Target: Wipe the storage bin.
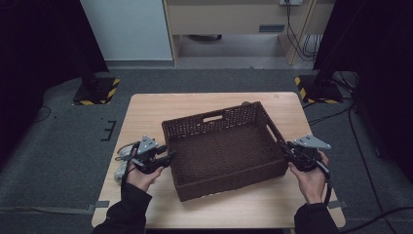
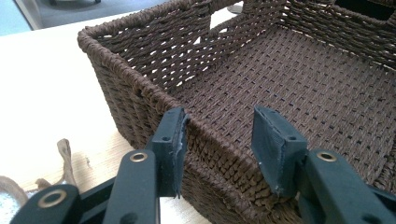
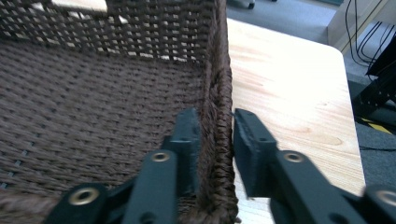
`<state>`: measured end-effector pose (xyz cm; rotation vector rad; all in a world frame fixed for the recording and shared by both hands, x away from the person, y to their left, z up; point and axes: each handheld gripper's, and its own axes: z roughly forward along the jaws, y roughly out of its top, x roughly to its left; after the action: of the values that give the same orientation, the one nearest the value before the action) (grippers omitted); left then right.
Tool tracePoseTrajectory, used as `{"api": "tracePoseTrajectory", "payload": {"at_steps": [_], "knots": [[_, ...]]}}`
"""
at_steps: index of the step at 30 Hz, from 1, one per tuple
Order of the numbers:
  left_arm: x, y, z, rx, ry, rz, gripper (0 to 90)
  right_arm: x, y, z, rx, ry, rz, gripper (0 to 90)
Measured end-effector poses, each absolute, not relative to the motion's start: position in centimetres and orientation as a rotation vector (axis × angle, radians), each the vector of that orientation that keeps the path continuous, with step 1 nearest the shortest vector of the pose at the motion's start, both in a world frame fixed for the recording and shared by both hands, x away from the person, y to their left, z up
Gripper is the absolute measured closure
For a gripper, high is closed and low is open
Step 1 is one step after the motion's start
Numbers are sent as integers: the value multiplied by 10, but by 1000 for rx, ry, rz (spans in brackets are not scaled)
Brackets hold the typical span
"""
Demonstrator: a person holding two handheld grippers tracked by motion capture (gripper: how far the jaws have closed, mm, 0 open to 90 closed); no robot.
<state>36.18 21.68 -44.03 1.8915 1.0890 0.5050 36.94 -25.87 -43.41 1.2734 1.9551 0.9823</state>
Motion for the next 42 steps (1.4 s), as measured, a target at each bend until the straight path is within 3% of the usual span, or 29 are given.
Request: {"api": "tracePoseTrajectory", "payload": {"at_steps": [23, 42], "knots": [[339, 207, -440, 1882, 1074, 498, 528, 346, -261, -426, 1367, 1883, 1037, 544], [343, 210, -435, 1880, 1039, 522, 533, 341, -263, -429, 1481, 1799, 1057, 550]]}}
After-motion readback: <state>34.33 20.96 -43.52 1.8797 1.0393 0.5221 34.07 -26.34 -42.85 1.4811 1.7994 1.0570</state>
